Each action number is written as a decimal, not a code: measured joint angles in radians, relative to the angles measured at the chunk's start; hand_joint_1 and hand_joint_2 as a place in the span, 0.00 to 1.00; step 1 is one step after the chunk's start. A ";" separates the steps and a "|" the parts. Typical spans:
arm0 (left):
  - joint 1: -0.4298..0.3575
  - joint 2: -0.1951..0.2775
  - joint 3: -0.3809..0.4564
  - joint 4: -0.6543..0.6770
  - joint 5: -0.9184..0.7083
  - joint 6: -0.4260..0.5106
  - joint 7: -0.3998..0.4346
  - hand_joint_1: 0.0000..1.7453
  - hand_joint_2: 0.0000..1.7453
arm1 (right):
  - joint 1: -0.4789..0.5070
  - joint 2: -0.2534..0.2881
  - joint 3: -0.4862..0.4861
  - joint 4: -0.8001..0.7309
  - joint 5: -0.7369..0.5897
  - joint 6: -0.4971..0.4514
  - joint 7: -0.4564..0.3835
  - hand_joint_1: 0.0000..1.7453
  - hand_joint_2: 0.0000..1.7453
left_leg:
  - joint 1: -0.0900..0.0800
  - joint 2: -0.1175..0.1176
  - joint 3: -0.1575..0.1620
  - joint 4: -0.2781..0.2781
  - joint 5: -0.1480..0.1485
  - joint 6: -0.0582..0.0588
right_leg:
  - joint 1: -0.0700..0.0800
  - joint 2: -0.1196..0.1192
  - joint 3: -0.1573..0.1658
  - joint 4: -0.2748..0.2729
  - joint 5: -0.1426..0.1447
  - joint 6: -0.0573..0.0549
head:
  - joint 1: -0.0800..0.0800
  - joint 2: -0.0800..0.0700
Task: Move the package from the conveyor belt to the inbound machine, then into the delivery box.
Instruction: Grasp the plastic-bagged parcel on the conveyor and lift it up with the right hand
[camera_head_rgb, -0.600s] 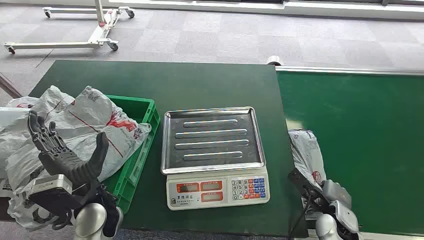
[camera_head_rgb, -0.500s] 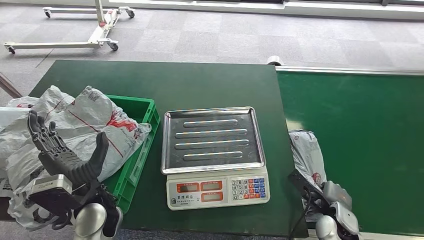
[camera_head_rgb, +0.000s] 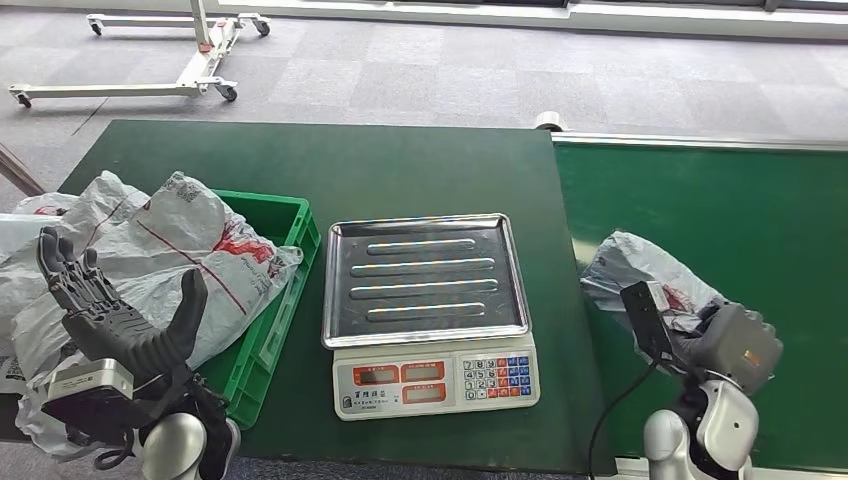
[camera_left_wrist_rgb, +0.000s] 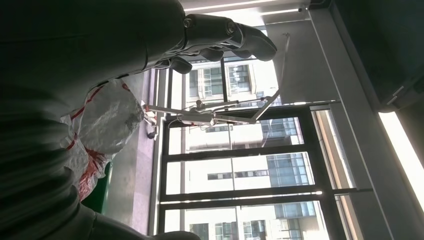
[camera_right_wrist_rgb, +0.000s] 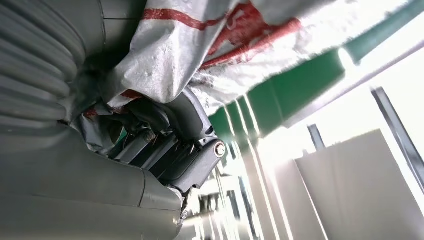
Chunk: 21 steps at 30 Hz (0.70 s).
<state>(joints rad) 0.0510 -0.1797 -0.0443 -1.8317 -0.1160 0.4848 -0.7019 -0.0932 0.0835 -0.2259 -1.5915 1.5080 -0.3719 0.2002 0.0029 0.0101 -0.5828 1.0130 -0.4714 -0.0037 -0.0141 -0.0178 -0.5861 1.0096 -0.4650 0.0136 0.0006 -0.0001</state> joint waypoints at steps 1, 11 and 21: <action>0.000 0.000 0.000 0.000 0.000 0.000 0.000 0.00 1.00 | 0.000 0.007 0.001 -0.034 0.004 -0.029 -0.015 1.00 1.00 | 0.000 0.000 0.000 0.000 0.000 0.000 | 0.000 0.000 0.000 0.000 0.000 0.000 | 0.000 0.000; -0.015 0.003 -0.019 0.009 0.012 0.008 0.000 0.00 1.00 | 0.006 0.055 0.023 -0.236 -0.024 -0.277 -0.192 1.00 1.00 | 0.000 0.000 0.000 0.000 0.000 0.000 | 0.000 0.001 0.000 0.000 0.000 0.000 | 0.000 0.000; -0.079 0.005 -0.069 0.060 0.025 0.002 0.000 0.00 1.00 | -0.125 0.101 0.170 -0.255 -0.174 -0.321 -0.597 1.00 1.00 | 0.000 0.002 0.001 0.000 0.001 -0.001 | 0.000 0.003 0.001 0.000 0.001 -0.001 | 0.000 0.000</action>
<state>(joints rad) -0.0283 -0.1743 -0.1137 -1.7717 -0.0913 0.4868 -0.7019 -0.2180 0.1841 -0.0556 -1.8468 1.3336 -0.6928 -0.3972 0.0032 0.0124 -0.5814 1.0128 -0.4706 -0.0045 -0.0138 -0.0149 -0.5851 1.0099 -0.4640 0.0129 0.0006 0.0000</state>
